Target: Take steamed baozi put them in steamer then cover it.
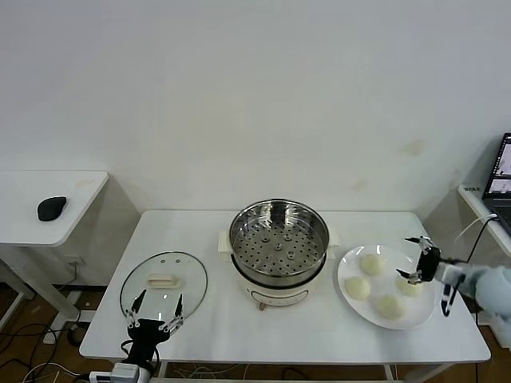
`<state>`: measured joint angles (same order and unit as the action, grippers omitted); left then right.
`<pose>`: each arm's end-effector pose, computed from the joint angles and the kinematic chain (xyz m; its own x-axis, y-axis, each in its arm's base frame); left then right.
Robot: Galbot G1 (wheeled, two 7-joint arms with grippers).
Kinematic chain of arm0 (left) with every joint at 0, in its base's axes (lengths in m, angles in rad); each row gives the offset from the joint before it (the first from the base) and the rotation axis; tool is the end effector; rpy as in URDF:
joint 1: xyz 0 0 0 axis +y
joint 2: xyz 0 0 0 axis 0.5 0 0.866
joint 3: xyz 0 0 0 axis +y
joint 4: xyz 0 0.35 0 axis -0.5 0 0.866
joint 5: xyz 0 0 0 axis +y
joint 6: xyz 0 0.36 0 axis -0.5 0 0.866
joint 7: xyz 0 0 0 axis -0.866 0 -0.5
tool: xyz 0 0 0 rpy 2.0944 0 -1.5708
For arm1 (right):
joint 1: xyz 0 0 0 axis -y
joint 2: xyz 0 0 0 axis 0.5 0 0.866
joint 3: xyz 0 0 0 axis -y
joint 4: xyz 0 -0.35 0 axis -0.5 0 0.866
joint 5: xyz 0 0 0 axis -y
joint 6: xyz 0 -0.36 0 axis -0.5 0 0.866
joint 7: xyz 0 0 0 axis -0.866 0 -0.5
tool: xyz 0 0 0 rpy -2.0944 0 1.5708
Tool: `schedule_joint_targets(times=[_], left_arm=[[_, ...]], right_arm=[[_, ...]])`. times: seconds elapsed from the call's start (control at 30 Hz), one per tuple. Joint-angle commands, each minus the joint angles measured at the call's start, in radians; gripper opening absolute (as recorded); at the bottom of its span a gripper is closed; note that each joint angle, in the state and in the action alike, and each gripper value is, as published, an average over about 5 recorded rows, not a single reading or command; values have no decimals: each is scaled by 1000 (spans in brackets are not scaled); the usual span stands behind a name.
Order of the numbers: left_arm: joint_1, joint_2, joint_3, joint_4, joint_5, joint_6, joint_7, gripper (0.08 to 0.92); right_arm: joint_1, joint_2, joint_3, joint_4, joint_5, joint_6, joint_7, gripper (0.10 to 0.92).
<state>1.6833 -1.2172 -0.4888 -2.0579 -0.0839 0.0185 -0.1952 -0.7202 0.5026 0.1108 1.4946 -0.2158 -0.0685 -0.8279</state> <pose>0.1523 0.0525 -0.3289 -0.9872 -0.0025 0.1597 0.0318 0.9767 0.2123 0.4103 -0.2614 -0.1861 -0.5972 -0.2178 0.7720 -0.8013 0.1188 -0.5864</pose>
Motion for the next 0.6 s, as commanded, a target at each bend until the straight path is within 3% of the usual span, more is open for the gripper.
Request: schedule_joint_targets(times=[0.03,0.3,0.6], left_arm=[[-3,5,-6,-1,10,8,-1,823],[0,7,-35,0,9,14,-6,823],[-1,13,-48,5,9,21,-9,823]], right_arm=[[424,-82,-408,-157,25,5,-170,823],[626,2,-675,-284,-9,67,-265,823],[641,133,-748,-394,-37,80,-240,823]])
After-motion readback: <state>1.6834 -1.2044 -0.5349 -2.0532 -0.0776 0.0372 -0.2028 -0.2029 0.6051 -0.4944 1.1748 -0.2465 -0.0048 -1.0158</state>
